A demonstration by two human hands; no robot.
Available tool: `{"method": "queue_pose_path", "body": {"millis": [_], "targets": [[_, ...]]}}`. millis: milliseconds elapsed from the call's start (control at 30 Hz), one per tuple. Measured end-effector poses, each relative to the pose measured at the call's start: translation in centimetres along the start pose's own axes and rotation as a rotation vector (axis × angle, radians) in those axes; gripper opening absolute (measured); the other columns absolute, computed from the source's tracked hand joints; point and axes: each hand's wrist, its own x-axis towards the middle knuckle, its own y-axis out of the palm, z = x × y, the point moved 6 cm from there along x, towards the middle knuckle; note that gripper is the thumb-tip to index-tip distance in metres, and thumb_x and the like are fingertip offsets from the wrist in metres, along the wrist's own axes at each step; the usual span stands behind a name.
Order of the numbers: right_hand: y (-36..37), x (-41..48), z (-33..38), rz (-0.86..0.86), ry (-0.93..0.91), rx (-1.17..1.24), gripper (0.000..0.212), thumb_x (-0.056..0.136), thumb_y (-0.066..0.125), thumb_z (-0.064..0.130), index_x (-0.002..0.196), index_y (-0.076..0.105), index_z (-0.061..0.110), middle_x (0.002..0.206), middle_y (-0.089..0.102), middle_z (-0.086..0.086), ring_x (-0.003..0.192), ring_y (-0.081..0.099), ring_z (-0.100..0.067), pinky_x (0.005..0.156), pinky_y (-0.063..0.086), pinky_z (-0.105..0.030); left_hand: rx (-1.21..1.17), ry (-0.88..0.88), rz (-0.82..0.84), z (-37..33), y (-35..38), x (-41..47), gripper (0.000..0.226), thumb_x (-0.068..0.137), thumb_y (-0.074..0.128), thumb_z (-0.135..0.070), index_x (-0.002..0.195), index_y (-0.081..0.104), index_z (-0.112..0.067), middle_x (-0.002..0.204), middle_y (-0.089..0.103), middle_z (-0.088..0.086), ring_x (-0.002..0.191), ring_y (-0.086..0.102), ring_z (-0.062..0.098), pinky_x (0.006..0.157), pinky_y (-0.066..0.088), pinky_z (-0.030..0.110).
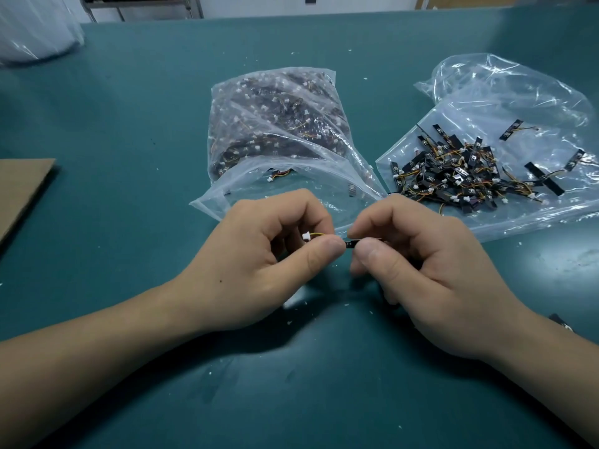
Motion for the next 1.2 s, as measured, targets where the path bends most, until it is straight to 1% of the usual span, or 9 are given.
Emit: {"method": "queue_pose_path", "body": {"millis": [100, 167, 300, 400, 600, 833, 967, 1067, 1200], "targets": [[0.0, 0.2, -0.3, 0.018, 0.034, 0.041, 0.026, 0.101, 0.046, 0.044, 0.095, 0.064, 0.026, 0.077, 0.072, 0.008, 0.056, 0.061, -0.015, 0.058, 0.046, -0.025, 0.052, 0.033, -0.068, -0.2, -0.2, 0.0, 0.015, 0.094, 0.064, -0.038, 0.086, 0.062, -0.025, 0.066, 0.06, -0.002, 0.056, 0.053, 0.02, 0.054, 0.044, 0.038], [0.1, 0.3, -0.5, 0.046, 0.043, 0.03, 0.034, 0.102, 0.043, 0.045, 0.085, 0.063, 0.024, 0.072, 0.071, 0.008, 0.056, 0.062, -0.014, 0.058, 0.043, -0.021, 0.097, 0.074, -0.089, -0.6, -0.2, 0.0, 0.013, 0.094, 0.065, -0.035, 0.086, 0.062, -0.025, 0.071, 0.061, -0.007, 0.059, 0.056, 0.017, 0.055, 0.045, 0.033], [0.2, 0.3, -0.4, 0.063, 0.04, 0.008, 0.028, 0.099, 0.046, 0.041, 0.079, 0.059, 0.025, 0.066, 0.067, 0.007, 0.057, 0.06, -0.012, 0.057, 0.04, -0.017, 0.116, 0.113, -0.042, -0.9, 0.0, -0.1, 0.011, 0.094, 0.067, -0.029, 0.091, 0.064, -0.019, 0.076, 0.058, -0.023, 0.06, 0.058, 0.011, 0.055, 0.045, 0.025], [0.2, 0.3, -0.3, 0.066, 0.043, -0.027, 0.022, 0.097, 0.046, 0.041, 0.082, 0.056, 0.028, 0.067, 0.067, 0.006, 0.057, 0.059, -0.015, 0.057, 0.04, -0.019, 0.075, 0.083, 0.001, -0.6, 0.1, -0.1, 0.007, 0.093, 0.07, -0.022, 0.093, 0.065, -0.018, 0.077, 0.061, -0.018, 0.06, 0.059, 0.016, 0.054, 0.047, 0.031], [0.5, 0.1, -0.1, 0.093, 0.005, -0.126, 0.02, 0.097, 0.047, 0.041, 0.084, 0.056, 0.028, 0.065, 0.06, -0.003, 0.057, 0.052, -0.021, 0.054, 0.041, -0.031, -0.032, -0.059, 0.061, 0.4, 0.5, 0.0, 0.008, 0.091, 0.068, -0.02, 0.085, 0.063, -0.021, 0.065, 0.058, -0.012, 0.054, 0.048, 0.005, 0.054, 0.04, 0.018], [0.3, 0.1, -0.1, 0.072, -0.009, -0.12, 0.018, 0.1, 0.055, 0.031, 0.083, 0.058, 0.026, 0.065, 0.061, -0.004, 0.057, 0.053, -0.021, 0.053, 0.042, -0.032, -0.008, -0.148, 0.022, 0.9, 0.7, 0.0, 0.012, 0.093, 0.064, -0.038, 0.089, 0.064, -0.026, 0.063, 0.066, 0.001, 0.055, 0.057, 0.02, 0.053, 0.045, 0.029], [0.1, 0.0, 0.0, 0.031, -0.01, -0.102, 0.016, 0.1, 0.056, 0.027, 0.084, 0.058, 0.027, 0.064, 0.062, -0.001, 0.054, 0.053, -0.02, 0.052, 0.041, -0.026, 0.005, -0.179, -0.014, 1.0, 0.6, 0.0, 0.022, 0.093, 0.059, -0.05, 0.097, 0.061, -0.029, 0.063, 0.067, 0.0, 0.056, 0.061, 0.017, 0.057, 0.047, 0.025], [0.0, 0.0, 0.0, 0.01, -0.008, -0.09, 0.017, 0.1, 0.056, 0.026, 0.083, 0.057, 0.027, 0.065, 0.064, 0.001, 0.053, 0.054, -0.018, 0.052, 0.04, -0.021, 0.028, -0.123, 0.018, 0.4, 0.6, 0.0, 0.023, 0.096, 0.061, -0.039, 0.078, 0.062, -0.025, 0.06, 0.064, -0.001, 0.052, 0.054, 0.01, 0.052, 0.043, 0.022], [0.2, 0.1, -0.1, 0.041, 0.001, -0.116, 0.015, 0.099, 0.057, 0.03, 0.085, 0.059, 0.026, 0.064, 0.061, -0.004, 0.055, 0.052, -0.022, 0.053, 0.043, -0.034, 0.021, -0.056, 0.022, -0.1, 0.4, 0.0, 0.016, 0.095, 0.062, -0.022, 0.08, 0.066, -0.019, 0.062, 0.06, 0.003, 0.057, 0.054, 0.021, 0.055, 0.044, 0.034]]}}
